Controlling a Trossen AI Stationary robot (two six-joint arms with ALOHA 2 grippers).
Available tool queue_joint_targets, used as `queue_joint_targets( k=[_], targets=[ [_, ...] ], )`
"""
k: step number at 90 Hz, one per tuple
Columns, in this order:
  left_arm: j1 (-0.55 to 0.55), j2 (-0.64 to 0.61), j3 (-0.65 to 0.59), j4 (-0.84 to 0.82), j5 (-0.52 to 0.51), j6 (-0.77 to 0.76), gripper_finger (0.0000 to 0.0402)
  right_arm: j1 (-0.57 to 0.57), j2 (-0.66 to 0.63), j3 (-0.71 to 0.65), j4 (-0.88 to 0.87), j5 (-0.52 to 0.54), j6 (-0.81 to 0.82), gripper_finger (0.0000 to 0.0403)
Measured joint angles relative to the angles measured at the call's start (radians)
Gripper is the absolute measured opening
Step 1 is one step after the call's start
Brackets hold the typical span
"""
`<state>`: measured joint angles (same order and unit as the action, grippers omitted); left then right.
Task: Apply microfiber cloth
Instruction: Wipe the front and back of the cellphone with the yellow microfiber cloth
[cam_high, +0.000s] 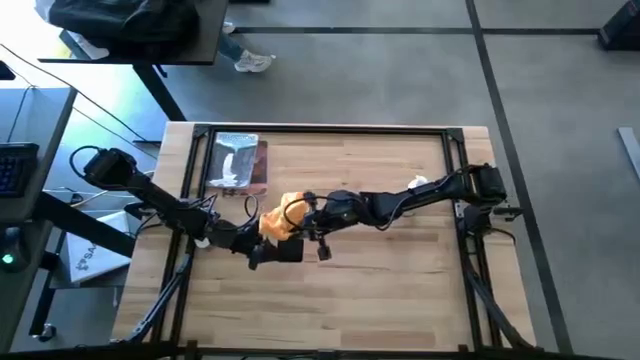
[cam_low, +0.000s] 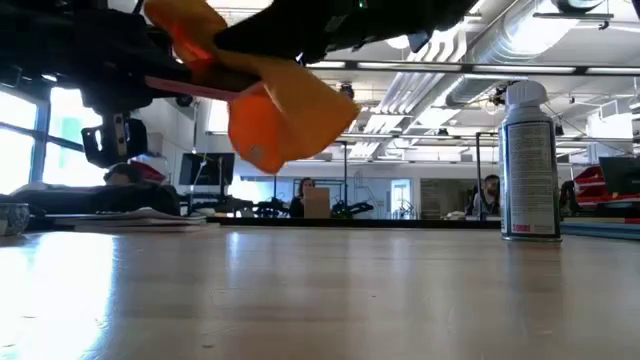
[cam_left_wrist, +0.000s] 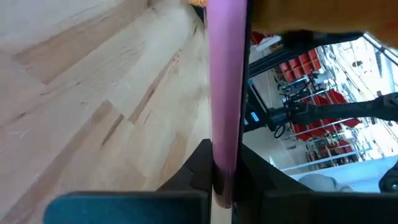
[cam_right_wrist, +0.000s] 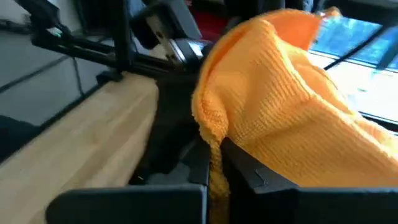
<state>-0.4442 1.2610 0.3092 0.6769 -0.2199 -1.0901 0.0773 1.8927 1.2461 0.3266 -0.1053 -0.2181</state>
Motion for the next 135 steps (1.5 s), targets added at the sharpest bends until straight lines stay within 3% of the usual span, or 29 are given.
queue_joint_targets(
  k=[45,73,86,101,135],
  targets=[
    [-0.025,-0.003,0.003,0.004,0.014,0.005,0.0012,-0.146,-0.015,-0.002,-0.011,0.028,-0.084,0.0],
    [-0.023,-0.002,0.0,-0.018,-0.001,-0.08,0.0013,-0.174,-0.208,-0.002,-0.195,0.053,-0.182,0.0],
    [-0.013,-0.001,0.0,0.014,-0.03,-0.101,0.0013,-0.161,-0.263,0.001,-0.257,0.023,-0.128,0.0],
    [0.013,-0.001,0.0,0.042,-0.056,-0.101,0.0013,-0.1,-0.221,-0.001,-0.242,-0.046,-0.03,0.0],
    [0.053,0.001,-0.002,0.148,-0.075,0.031,0.0013,0.034,0.015,0.003,0.058,0.004,0.206,0.0]
  ],
)
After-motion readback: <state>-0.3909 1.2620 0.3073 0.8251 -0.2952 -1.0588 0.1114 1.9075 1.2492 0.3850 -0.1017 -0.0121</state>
